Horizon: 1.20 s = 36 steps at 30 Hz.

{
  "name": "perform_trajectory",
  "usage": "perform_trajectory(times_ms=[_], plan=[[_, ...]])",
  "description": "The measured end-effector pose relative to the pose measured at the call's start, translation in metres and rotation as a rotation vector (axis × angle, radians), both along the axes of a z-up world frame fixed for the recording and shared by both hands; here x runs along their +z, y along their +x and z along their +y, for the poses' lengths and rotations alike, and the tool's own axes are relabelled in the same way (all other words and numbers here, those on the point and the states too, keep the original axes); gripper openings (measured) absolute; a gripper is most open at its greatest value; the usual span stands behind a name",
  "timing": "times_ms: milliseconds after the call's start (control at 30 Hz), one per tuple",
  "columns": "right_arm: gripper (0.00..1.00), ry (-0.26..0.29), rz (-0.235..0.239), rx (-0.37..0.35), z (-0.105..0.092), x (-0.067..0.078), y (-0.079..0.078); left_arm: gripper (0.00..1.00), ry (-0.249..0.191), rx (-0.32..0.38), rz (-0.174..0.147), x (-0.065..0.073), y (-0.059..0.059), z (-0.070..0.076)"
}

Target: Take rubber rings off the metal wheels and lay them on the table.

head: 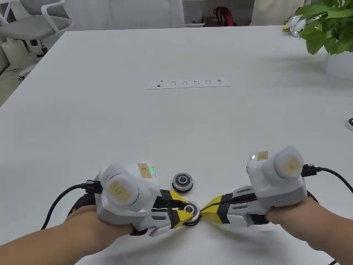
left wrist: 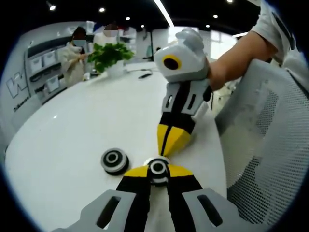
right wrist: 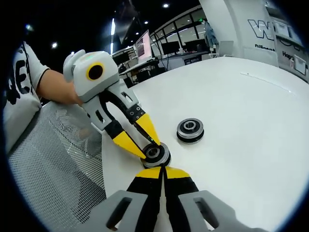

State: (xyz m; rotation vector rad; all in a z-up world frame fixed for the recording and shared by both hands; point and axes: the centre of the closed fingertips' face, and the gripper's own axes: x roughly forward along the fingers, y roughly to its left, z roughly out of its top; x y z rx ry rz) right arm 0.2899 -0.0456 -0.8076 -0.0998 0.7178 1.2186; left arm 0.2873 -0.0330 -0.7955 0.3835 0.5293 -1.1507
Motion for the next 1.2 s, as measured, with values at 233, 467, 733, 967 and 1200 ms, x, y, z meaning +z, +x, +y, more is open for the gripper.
perform_trajectory(times_ms=[233,467,733,967,1200], plan=[[0.0,0.025,0.044,-0.034,-0.001,0.002,0.0,0.13,0.011,0.005,-0.006,0.0,0.0,-0.001],[0.0,0.066,0.078,-0.074,0.001,0.008,0.002,0.12,0.02,0.012,-0.007,0.0,0.0,0.0],[0.0,0.095,0.093,-0.085,0.004,0.012,0.002,0.12,0.04,0.023,-0.013,-0.001,0.001,-0.001],[0.0,0.101,0.101,-0.079,0.007,0.013,0.001,0.12,0.045,0.03,-0.012,-0.001,0.001,-0.001],[0.0,0.111,0.102,-0.065,0.01,0.015,-0.002,0.12,0.046,0.029,-0.012,-0.001,0.001,-0.001]])
